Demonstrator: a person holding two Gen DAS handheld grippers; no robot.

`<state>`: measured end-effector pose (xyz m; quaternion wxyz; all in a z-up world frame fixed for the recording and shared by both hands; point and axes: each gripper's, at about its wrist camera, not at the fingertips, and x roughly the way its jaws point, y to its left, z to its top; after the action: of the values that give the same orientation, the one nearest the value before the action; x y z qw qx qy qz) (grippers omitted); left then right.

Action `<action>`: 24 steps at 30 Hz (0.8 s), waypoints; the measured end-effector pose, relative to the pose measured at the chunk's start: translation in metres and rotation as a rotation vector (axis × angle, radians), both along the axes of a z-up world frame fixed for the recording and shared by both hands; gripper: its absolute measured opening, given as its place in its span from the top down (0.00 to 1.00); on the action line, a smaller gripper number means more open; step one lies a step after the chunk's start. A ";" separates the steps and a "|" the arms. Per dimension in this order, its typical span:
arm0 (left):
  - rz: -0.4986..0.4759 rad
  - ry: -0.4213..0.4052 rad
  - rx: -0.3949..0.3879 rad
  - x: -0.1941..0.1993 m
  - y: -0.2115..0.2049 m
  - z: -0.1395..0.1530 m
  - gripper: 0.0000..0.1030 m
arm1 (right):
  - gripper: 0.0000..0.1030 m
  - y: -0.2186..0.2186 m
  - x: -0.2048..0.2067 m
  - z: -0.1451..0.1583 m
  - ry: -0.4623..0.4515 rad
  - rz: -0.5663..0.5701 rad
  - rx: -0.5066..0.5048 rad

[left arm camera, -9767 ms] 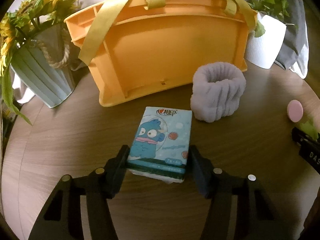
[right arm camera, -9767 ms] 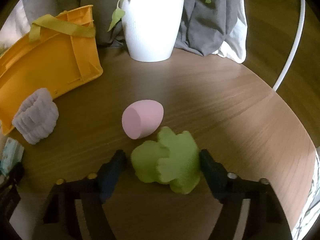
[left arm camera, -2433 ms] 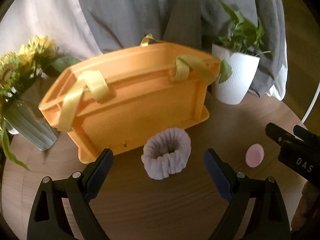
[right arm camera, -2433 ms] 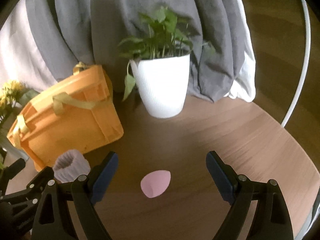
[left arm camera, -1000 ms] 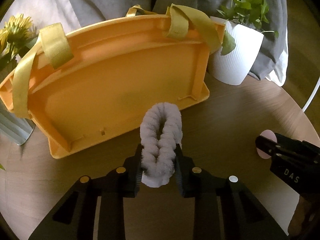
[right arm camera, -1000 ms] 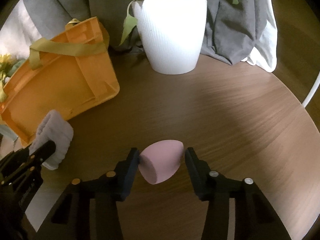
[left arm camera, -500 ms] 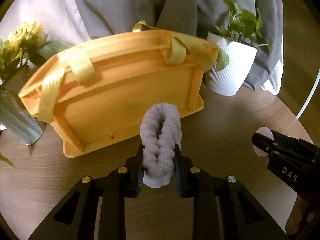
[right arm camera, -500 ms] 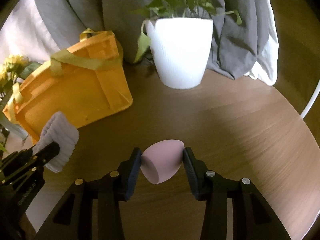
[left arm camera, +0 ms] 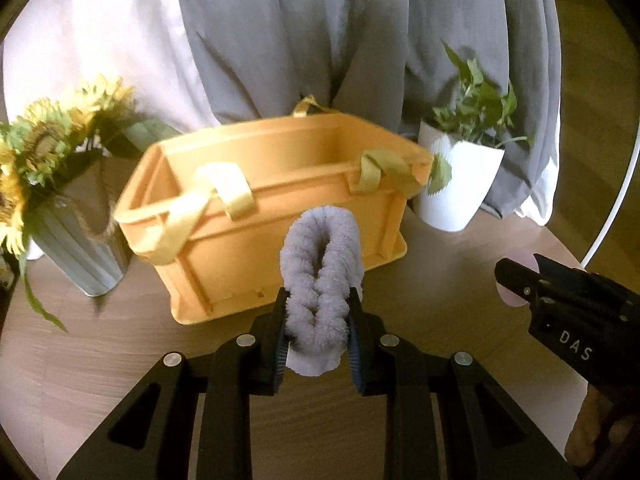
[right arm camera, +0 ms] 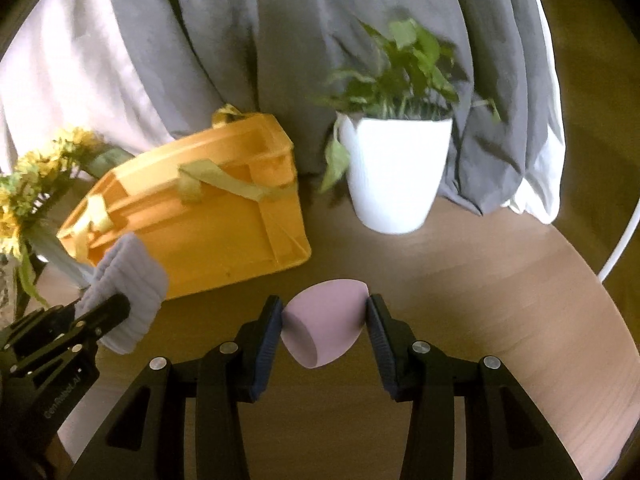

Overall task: Organize soft objects
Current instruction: 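Carry scrunchie and pink sponge over the orange crate and release both inside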

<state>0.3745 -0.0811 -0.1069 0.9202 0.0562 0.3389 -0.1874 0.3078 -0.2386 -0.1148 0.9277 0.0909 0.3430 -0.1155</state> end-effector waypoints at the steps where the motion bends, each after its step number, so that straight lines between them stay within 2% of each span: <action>1: 0.003 -0.008 -0.004 -0.001 0.001 0.003 0.75 | 0.57 0.002 0.000 0.004 -0.009 0.007 -0.003; 14: 0.037 -0.133 -0.028 -0.017 0.019 0.047 0.75 | 0.57 0.011 -0.001 0.044 -0.132 0.054 -0.018; 24: 0.095 -0.215 -0.037 -0.015 0.035 0.077 0.75 | 0.57 0.029 0.011 0.072 -0.230 0.120 -0.013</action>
<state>0.3596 -0.0465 -0.0294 0.9600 0.0428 0.2369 -0.1428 0.3187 -0.2095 -0.0424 0.9668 0.0767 0.2385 -0.0509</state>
